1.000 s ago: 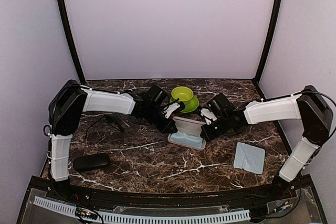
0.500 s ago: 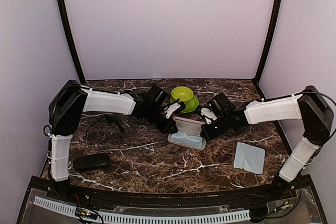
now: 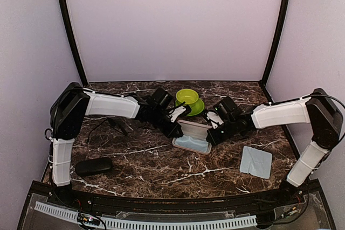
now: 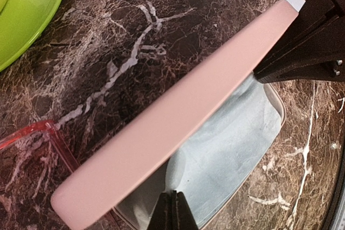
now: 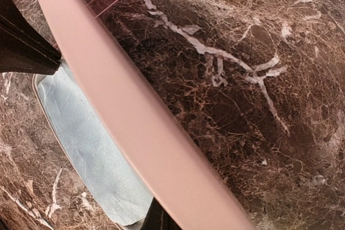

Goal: Organize the sunglasses
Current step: Place the folded cleaning cloth in the sunglasses case.

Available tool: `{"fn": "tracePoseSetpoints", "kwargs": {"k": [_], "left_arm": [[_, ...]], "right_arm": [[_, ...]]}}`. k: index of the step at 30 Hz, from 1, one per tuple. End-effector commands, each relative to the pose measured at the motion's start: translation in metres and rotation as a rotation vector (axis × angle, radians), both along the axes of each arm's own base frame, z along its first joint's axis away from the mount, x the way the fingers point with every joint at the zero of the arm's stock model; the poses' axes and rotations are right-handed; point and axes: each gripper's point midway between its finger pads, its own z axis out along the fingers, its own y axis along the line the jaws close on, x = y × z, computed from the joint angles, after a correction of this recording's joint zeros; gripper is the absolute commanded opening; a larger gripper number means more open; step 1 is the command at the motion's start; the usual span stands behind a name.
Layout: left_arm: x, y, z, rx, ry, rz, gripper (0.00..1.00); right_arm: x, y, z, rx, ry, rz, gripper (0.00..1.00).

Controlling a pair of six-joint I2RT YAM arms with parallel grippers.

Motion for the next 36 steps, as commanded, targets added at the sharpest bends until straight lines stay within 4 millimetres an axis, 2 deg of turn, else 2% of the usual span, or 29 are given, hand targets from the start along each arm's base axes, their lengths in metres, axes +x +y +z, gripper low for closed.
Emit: {"fn": "tracePoseSetpoints", "kwargs": {"k": [1,14,18,30,31,36], "left_arm": [[-0.003,0.001,-0.005,0.011,0.003,0.005,0.00],[-0.003,0.000,-0.004,0.018,-0.007,0.008,0.00],[-0.004,0.000,-0.003,0.020,-0.009,0.008,0.04],[-0.007,0.002,0.004,0.032,-0.026,0.025,0.25],[-0.007,0.003,0.005,0.032,-0.028,0.029,0.28],[-0.012,0.006,0.009,0.031,-0.042,0.042,0.40]], "right_arm": [[0.004,0.002,0.011,0.028,-0.045,-0.007,0.00],[0.004,0.006,0.011,0.026,-0.045,0.002,0.03],[0.003,0.006,0.012,0.026,-0.046,0.003,0.07],[-0.002,0.011,0.015,0.049,-0.035,0.010,0.17],[-0.002,0.013,0.026,0.077,-0.053,0.016,0.17],[-0.014,0.021,0.029,0.120,-0.035,0.048,0.20]]}}
